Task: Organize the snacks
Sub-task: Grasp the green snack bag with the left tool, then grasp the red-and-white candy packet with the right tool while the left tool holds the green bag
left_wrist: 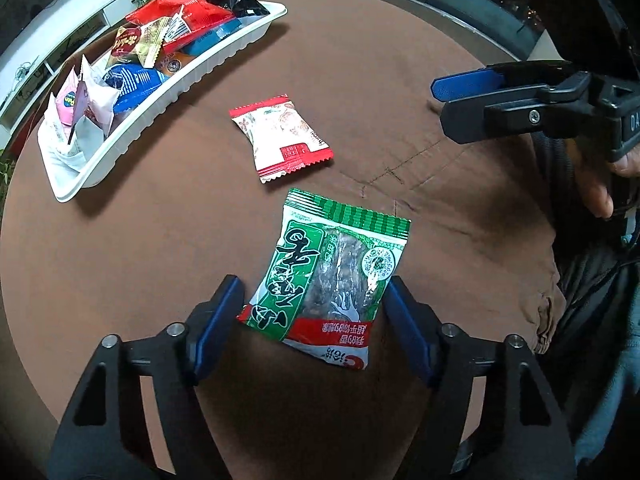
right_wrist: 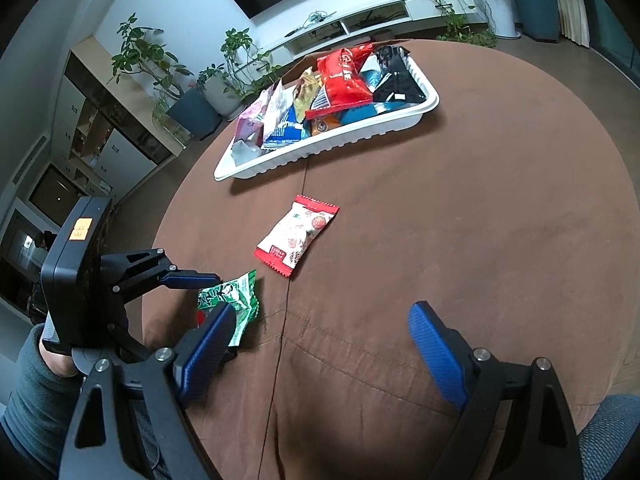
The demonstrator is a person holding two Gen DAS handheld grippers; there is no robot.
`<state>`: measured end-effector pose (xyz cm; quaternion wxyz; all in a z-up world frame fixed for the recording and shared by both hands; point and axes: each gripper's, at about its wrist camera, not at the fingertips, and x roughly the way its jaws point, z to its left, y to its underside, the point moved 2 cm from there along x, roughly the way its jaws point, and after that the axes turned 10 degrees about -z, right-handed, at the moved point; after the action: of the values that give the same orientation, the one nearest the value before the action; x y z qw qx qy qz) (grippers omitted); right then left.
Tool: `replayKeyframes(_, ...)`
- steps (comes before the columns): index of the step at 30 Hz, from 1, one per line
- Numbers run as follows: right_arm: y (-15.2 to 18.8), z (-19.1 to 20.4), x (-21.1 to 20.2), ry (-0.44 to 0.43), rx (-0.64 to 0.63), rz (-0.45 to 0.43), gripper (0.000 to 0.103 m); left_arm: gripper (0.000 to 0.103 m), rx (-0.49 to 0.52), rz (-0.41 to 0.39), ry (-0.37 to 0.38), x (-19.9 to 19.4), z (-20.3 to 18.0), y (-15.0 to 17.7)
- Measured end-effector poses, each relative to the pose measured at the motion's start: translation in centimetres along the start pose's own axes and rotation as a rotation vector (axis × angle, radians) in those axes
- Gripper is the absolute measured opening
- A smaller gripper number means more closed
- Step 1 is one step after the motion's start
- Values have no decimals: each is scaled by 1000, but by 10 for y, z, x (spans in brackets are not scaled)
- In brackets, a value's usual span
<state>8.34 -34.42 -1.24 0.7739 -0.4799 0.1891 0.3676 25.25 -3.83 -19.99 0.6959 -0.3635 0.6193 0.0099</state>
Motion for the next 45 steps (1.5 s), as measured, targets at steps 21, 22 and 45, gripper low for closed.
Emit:
replayKeyframes(21,0,1,3,13,-22,19,79,29,-223,-93,-27,-11,6,2)
replayKeyframes(22,-1,2,4,17,-21,23,79,29,-254,-115,-16,-14,7,5)
replayKeyframes(45,-24,67,103,221,-269,102,65,29,-627,-349,-33,-64,21,63)
